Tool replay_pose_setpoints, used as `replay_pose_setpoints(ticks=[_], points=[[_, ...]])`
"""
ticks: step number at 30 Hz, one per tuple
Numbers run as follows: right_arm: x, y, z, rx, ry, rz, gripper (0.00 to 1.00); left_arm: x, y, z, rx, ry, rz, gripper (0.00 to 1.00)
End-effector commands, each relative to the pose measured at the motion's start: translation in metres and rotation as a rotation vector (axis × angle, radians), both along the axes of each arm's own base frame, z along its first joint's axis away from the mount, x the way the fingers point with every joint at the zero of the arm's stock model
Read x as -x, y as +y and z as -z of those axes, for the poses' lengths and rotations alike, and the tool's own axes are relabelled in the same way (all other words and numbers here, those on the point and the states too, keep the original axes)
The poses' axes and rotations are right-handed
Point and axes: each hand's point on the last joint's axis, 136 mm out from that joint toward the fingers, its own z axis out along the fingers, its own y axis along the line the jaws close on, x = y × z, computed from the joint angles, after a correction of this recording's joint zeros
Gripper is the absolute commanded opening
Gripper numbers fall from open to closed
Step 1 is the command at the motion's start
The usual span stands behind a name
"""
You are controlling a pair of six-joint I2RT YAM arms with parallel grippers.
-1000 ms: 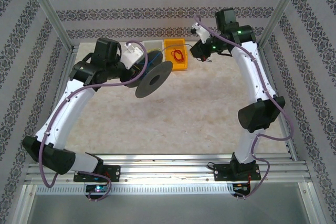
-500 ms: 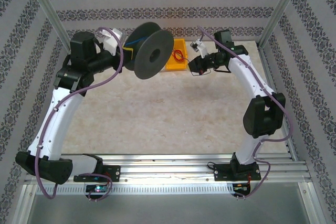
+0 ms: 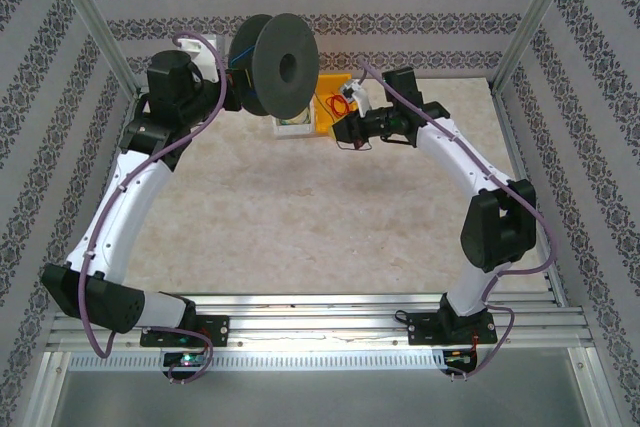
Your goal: Wrap the cables
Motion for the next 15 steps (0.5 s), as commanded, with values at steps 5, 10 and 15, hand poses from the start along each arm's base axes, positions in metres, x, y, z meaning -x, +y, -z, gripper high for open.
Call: replay_pose_setpoints(ticks=[5, 10, 15], points=[[0.003, 0.007, 0.021, -0.017, 0.084, -0.003, 0.02, -0.002, 0.025, -0.094, 0.129, -0.265, -0.141, 0.0], [0.006, 0.009, 0.028, -0.038, 0.109, -0.007, 0.08, 0.0, 0.023, -0.098, 0.137, -0.27, -0.127, 0.0], [0.01, 0.011, 0.032, -0.064, 0.132, -0.017, 0.15, 0.003, 0.023, -0.104, 0.143, -0.284, -0.124, 0.0]])
